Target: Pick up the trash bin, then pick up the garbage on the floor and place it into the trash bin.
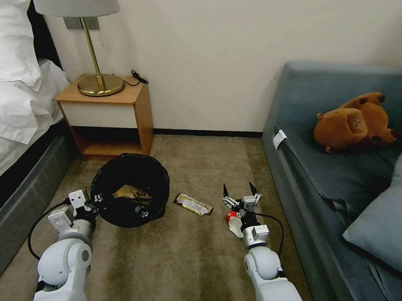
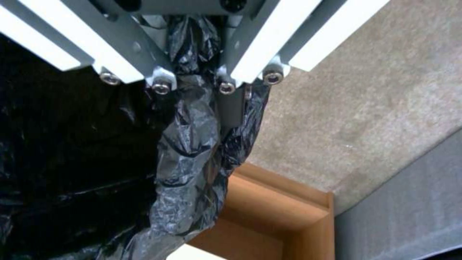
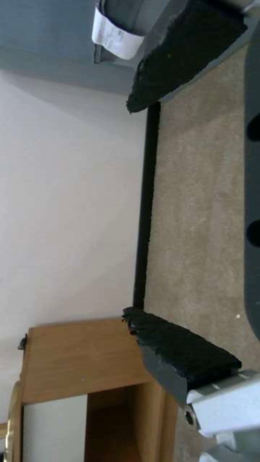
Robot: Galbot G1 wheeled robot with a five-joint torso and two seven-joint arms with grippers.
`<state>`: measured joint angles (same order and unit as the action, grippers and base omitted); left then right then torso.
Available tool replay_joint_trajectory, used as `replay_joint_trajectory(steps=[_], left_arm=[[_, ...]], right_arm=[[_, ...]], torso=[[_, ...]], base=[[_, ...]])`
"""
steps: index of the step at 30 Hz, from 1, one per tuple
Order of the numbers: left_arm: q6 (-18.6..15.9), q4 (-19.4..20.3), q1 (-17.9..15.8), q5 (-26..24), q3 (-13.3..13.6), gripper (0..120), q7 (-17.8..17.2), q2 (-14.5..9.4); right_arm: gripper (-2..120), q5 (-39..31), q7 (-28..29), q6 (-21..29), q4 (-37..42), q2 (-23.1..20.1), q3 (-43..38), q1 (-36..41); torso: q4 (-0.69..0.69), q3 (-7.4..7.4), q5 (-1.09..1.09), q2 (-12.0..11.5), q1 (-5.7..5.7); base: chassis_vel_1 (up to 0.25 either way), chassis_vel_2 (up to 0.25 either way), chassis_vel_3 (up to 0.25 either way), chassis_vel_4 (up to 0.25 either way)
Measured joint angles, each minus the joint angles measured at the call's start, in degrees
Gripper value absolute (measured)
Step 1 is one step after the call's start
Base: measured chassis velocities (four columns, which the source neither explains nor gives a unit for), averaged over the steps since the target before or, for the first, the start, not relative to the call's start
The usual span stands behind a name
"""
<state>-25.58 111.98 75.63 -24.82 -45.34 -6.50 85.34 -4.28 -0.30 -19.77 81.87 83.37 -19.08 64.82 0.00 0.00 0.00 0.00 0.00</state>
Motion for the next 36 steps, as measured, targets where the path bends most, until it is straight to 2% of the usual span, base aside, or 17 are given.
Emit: replay_joint_trajectory(steps=[11,17,21,23,24,26,27,28,36], left_arm=[[0.13,-0.34,0.07,0.07,-0.01,1,-0.06,0.05],[0.13,0.01,0.46,0.06,-0.08,1,-0.06,0.1],[0.13,0.13,0.57,0.36,-0.02,1,-0.07,0.32],[0.13,0.26,0.43,0.75,0.15,1,-0.11,0.59],[0.13,0.26,0.43,0.75,0.15,1,-0.11,0.59],[0.03,0.38,0.39,1.12,0.19,1,-0.15,0.85],[0.03,0.38,0.39,1.12,0.19,1,-0.15,0.85],[0.01,0.39,0.43,1.29,0.2,1,-0.16,1.0],[0.46,-0.14,1.21,1.83,-0.16,1,-0.17,1.32]], right_arm=[[100,-0.4,-1.44,-2.14,-0.75,-0.46,0.3,-0.41],[100,0.84,-2.51,-1.76,-0.89,-2.19,1.04,-1.56],[100,1.51,-4.04,2.03,-1.49,-4.13,2.24,-2.75],[100,1.36,-7.52,6.85,-1.74,-6.01,3.08,-3.83],[100,1.36,-7.52,6.85,-1.74,-6.01,3.08,-3.83],[100,2.74,-10.75,11.98,-1.83,-7.55,3.29,-4.76],[100,2.74,-10.75,11.98,-1.83,-7.55,3.29,-4.76],[100,3.69,-11.8,14.48,-2.29,-8.11,3.35,-5.56],[100,6.8,-16.77,19.85,-6.95,-8.86,3.91,-8.04]], torso=[[0.0,-0.01,0.0,0.0,0.0],[0.0,-0.01,0.0,0.0,0.0],[0.0,-0.01,0.01,0.0,0.0],[0.01,-0.01,0.01,0.0,0.0],[0.01,-0.01,0.01,0.0,0.0],[0.0,0.0,0.01,0.0,0.0],[0.0,0.0,0.01,0.0,0.0],[0.0,-0.01,0.0,0.0,0.0],[0.0,-0.01,0.0,0.0,0.0]], base=[[-0.014,0.011,0.014,-0.011],[0.0,0.0,0.0,0.0],[0.0,0.0,0.0,0.0],[0.0,0.0,0.0,0.0],[0.0,0.0,0.0,0.0],[0.0,0.0,0.0,0.0],[0.0,0.0,0.0,0.0],[0.0,0.0,0.0,0.0],[0.0,0.0,0.0,0.0]])
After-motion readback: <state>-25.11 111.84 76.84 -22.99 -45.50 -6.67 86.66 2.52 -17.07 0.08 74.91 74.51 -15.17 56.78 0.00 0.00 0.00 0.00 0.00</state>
